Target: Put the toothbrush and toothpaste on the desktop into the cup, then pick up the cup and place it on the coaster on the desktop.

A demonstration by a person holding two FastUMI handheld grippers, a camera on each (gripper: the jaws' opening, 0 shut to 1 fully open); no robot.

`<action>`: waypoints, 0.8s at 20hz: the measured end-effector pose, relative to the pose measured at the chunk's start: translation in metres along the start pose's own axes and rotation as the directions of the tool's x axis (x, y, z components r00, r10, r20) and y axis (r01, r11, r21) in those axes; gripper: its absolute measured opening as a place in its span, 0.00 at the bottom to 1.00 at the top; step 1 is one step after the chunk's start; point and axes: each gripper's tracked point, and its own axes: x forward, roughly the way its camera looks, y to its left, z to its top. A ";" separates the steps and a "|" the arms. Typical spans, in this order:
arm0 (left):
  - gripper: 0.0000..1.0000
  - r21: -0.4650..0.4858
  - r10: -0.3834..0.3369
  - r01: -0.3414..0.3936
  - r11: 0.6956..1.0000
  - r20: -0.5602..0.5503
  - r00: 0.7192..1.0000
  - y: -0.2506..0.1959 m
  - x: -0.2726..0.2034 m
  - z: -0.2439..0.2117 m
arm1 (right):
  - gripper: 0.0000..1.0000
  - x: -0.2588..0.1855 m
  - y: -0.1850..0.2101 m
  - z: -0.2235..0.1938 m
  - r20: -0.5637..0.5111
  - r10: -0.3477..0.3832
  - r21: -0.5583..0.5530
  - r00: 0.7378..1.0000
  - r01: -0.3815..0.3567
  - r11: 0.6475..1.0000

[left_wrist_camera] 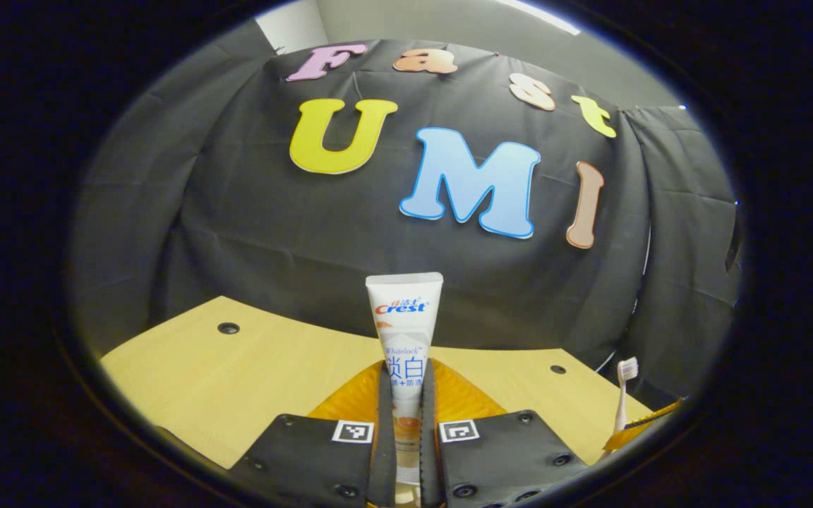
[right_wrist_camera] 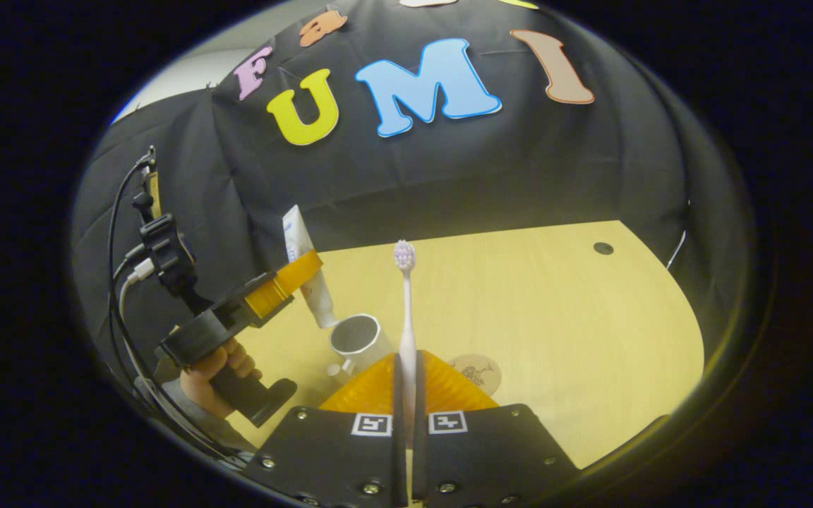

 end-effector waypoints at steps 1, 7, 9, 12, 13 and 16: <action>0.19 -0.004 -0.005 0.005 1.000 -0.003 1.000 -0.002 0.006 -0.004 | 0.04 0.001 0.000 0.001 0.000 -0.002 0.002 1.000 0.002 1.000; 0.23 0.031 -0.042 0.044 0.999 -0.071 0.997 -0.009 0.016 -0.036 | 0.05 0.012 0.002 0.002 -0.009 -0.006 0.010 1.000 0.006 1.000; 0.27 0.047 -0.044 0.049 0.998 -0.099 0.994 -0.008 0.016 -0.046 | 0.05 0.013 0.004 0.003 -0.008 -0.004 0.016 1.000 0.005 1.000; 0.31 0.050 -0.049 0.056 0.997 -0.145 0.988 -0.005 0.014 -0.060 | 0.04 0.016 0.006 0.002 -0.007 -0.001 0.018 1.000 0.001 1.000; 0.33 0.053 -0.049 0.058 0.997 -0.165 0.985 -0.004 0.012 -0.064 | 0.04 0.016 0.008 0.002 -0.009 0.001 0.019 1.000 -0.001 1.000; 0.39 0.057 -0.059 0.072 0.996 -0.210 0.976 -0.005 0.008 -0.075 | 0.05 0.017 0.011 0.002 -0.013 0.006 0.020 1.000 -0.006 1.000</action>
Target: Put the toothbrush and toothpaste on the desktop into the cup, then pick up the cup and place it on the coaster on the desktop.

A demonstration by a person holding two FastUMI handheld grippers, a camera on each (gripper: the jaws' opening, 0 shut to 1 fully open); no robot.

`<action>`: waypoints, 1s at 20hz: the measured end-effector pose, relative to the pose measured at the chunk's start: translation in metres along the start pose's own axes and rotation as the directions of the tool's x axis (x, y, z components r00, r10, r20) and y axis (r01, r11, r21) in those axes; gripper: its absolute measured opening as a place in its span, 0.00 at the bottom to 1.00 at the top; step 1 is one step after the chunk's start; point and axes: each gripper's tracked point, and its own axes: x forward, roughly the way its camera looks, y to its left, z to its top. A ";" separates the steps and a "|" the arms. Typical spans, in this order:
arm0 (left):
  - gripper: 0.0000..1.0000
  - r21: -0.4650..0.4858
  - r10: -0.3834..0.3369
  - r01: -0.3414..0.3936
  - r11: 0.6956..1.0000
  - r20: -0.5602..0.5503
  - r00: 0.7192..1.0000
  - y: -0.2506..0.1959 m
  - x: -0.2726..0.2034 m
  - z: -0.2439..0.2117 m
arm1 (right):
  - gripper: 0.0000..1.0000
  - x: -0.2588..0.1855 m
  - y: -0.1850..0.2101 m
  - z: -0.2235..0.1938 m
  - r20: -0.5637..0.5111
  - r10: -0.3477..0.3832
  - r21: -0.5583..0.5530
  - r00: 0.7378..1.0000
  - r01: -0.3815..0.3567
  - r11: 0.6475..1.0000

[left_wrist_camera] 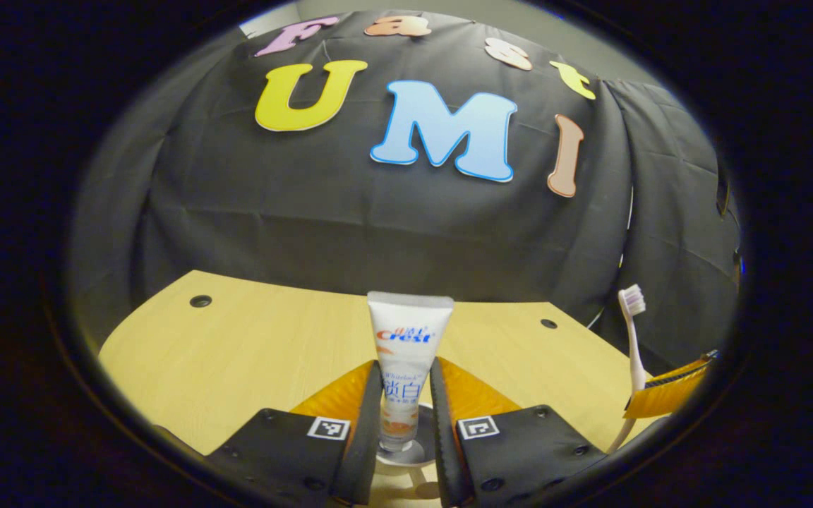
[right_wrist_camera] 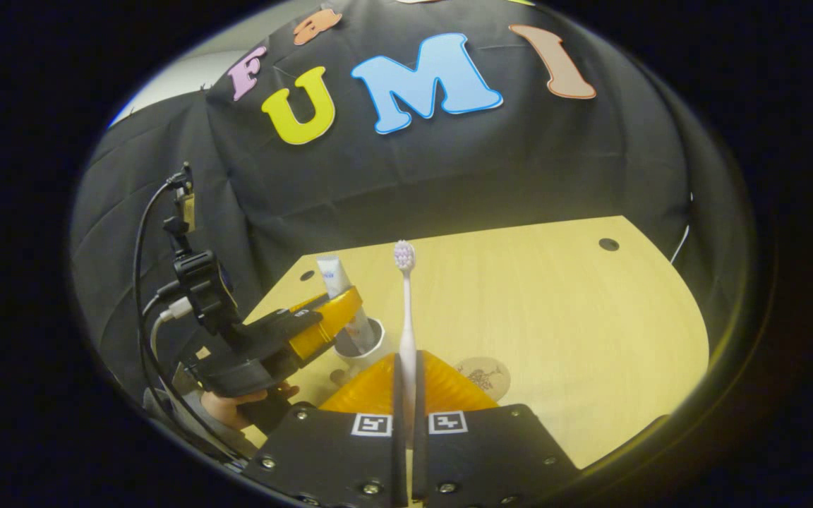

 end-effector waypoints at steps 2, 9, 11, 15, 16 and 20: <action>0.50 -0.001 -0.013 0.013 1.000 -0.024 1.000 -0.001 -0.001 -0.007 | 0.05 0.001 0.001 -0.001 -0.003 0.003 -0.001 1.000 -0.004 1.000; 0.84 0.015 -0.054 0.054 0.998 -0.035 0.998 -0.011 -0.013 -0.009 | 0.04 0.010 0.014 0.012 0.028 0.040 -0.016 0.999 -0.040 0.999; 0.86 0.001 -0.054 0.054 0.999 -0.045 0.998 -0.011 -0.019 -0.011 | 0.04 0.014 0.019 0.020 0.046 0.053 -0.019 0.997 -0.053 0.998; 0.86 -0.008 -0.054 0.053 0.999 -0.064 0.996 -0.008 -0.036 -0.014 | 0.04 0.021 0.034 0.039 0.088 0.105 -0.025 0.991 -0.103 0.994; 0.91 -0.007 -0.048 0.048 0.999 -0.066 0.997 -0.006 -0.043 -0.014 | 0.04 0.024 0.039 0.047 0.103 0.122 -0.027 0.987 -0.120 0.992; 0.87 0.007 -0.016 0.016 1.000 -0.071 0.997 0.009 -0.066 -0.013 | 0.05 0.035 0.062 0.061 0.143 0.190 -0.057 0.971 -0.183 0.981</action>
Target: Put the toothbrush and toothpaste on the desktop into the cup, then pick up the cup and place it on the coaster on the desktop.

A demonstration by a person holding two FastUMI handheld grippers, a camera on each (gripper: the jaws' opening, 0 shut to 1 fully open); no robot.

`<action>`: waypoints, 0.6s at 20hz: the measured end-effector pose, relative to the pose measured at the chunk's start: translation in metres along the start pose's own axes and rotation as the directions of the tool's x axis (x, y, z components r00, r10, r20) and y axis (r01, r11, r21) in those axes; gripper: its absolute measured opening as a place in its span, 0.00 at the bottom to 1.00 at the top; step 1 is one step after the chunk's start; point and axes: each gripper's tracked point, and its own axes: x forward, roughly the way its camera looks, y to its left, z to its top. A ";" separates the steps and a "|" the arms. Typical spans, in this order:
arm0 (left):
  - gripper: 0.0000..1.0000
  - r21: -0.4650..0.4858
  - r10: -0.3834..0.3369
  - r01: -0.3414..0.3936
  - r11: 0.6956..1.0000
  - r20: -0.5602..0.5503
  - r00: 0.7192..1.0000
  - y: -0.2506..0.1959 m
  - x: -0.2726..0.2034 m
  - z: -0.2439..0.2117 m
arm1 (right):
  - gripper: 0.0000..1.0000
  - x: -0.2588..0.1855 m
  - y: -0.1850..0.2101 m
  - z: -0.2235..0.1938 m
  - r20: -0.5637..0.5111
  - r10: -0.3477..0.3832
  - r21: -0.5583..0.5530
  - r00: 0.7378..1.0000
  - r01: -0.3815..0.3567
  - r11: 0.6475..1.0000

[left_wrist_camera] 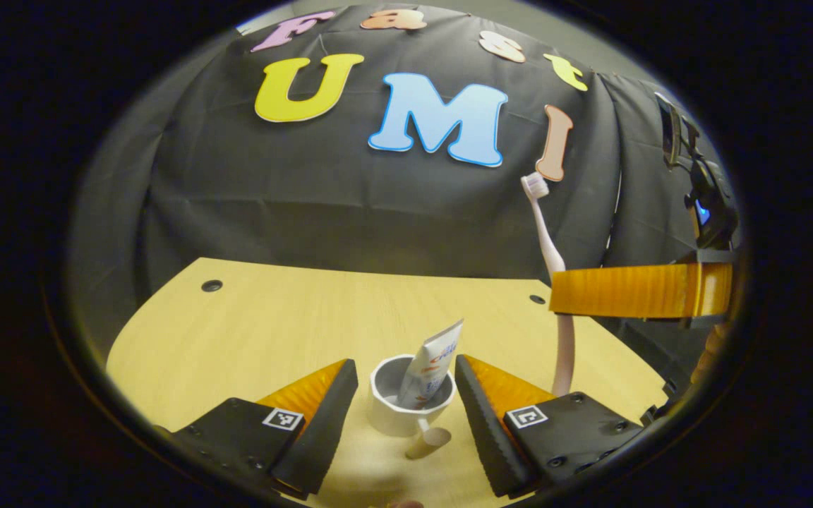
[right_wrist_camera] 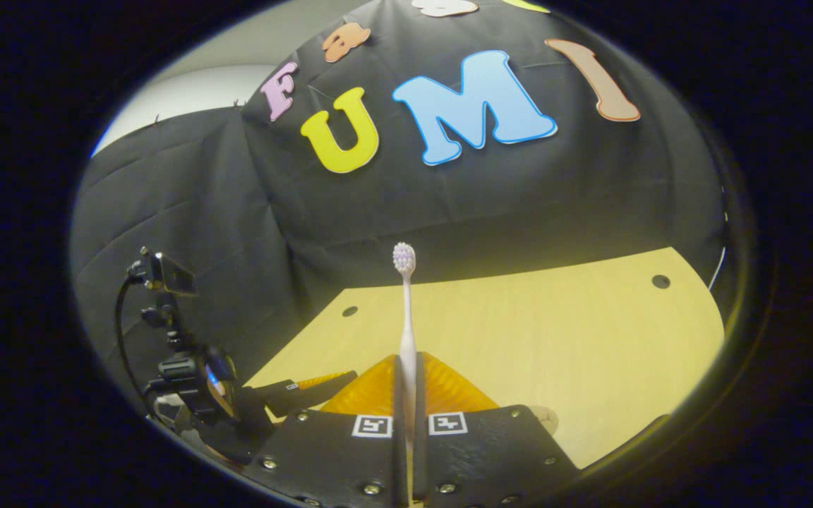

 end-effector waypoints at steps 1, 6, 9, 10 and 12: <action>0.87 -0.002 0.003 -0.003 1.000 -0.003 1.000 0.003 -0.004 0.000 | 0.04 0.004 0.005 0.001 0.007 0.014 -0.005 1.000 -0.014 1.000; 0.89 -0.027 0.000 -0.001 1.000 -0.042 0.999 0.011 -0.018 -0.014 | 0.05 0.027 0.027 0.009 0.049 0.079 -0.044 0.996 -0.076 0.996; 0.89 -0.049 -0.009 0.005 0.999 -0.079 0.997 0.012 -0.025 -0.029 | 0.04 0.041 0.038 0.011 0.068 0.106 -0.075 0.992 -0.101 0.992; 0.87 -0.054 -0.012 0.007 0.998 -0.087 0.996 0.013 -0.027 -0.034 | 0.04 0.046 0.040 0.011 0.072 0.112 -0.082 0.991 -0.106 0.991; 0.88 -0.078 -0.016 0.007 0.997 -0.108 0.994 0.015 -0.031 -0.044 | 0.04 0.059 0.043 0.011 0.072 0.114 -0.096 0.991 -0.107 0.990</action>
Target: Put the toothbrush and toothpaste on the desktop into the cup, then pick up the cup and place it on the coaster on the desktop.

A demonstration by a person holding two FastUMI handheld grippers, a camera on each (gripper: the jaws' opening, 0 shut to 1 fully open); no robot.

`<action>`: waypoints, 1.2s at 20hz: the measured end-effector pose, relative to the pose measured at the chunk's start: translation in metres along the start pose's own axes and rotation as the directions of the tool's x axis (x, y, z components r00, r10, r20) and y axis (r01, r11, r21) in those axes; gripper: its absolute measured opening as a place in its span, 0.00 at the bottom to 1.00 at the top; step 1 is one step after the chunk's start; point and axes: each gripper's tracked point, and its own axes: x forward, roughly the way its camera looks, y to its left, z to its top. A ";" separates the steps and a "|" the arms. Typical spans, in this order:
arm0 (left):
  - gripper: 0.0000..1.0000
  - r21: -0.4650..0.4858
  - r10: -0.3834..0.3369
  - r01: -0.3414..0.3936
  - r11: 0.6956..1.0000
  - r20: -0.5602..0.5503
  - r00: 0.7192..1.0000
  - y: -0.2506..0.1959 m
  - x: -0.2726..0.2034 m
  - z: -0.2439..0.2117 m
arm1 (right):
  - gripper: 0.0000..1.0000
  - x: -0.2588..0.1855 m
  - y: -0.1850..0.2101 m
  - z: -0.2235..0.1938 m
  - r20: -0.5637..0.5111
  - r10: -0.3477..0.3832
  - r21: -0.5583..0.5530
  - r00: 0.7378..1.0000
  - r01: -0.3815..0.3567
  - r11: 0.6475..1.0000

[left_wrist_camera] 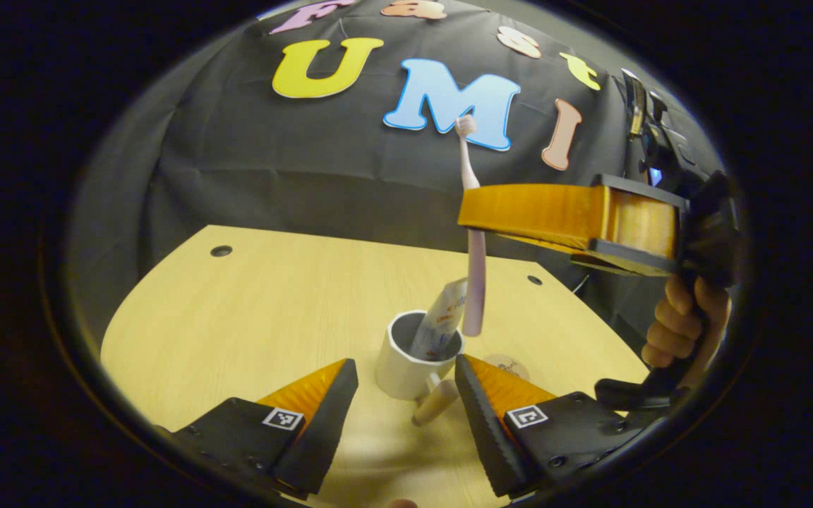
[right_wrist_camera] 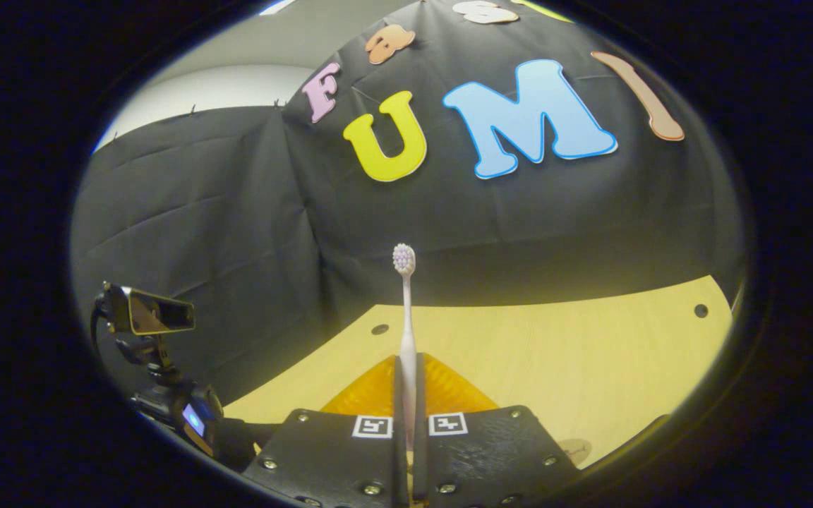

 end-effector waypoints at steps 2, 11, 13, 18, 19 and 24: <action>0.89 -0.026 0.004 -0.005 1.000 -0.017 1.000 0.005 -0.003 -0.007 | 0.04 0.011 0.000 -0.004 -0.006 -0.005 -0.031 1.000 0.005 0.999; 0.87 -0.074 0.010 -0.014 0.997 -0.059 0.998 0.016 -0.006 -0.023 | 0.05 0.043 -0.012 -0.032 -0.052 -0.064 -0.133 0.997 0.057 0.989; 0.87 -0.079 0.012 -0.018 0.997 -0.068 0.998 0.018 -0.004 -0.025 | 0.06 0.044 -0.015 -0.037 -0.070 -0.080 -0.159 0.994 0.068 0.985; 0.90 -0.070 0.015 -0.019 0.997 -0.067 0.998 0.020 -0.002 -0.020 | 0.13 0.036 -0.018 -0.040 -0.082 -0.105 -0.214 0.991 0.086 0.973; 0.88 -0.072 0.012 -0.017 0.997 -0.069 0.998 0.019 0.000 -0.022 | 0.13 0.037 -0.017 -0.040 -0.083 -0.109 -0.220 0.991 0.088 0.971; 0.88 -0.078 0.000 -0.005 0.997 -0.072 0.997 0.011 0.001 -0.022 | 0.66 0.028 -0.021 -0.037 -0.083 -0.120 -0.215 0.989 0.099 0.972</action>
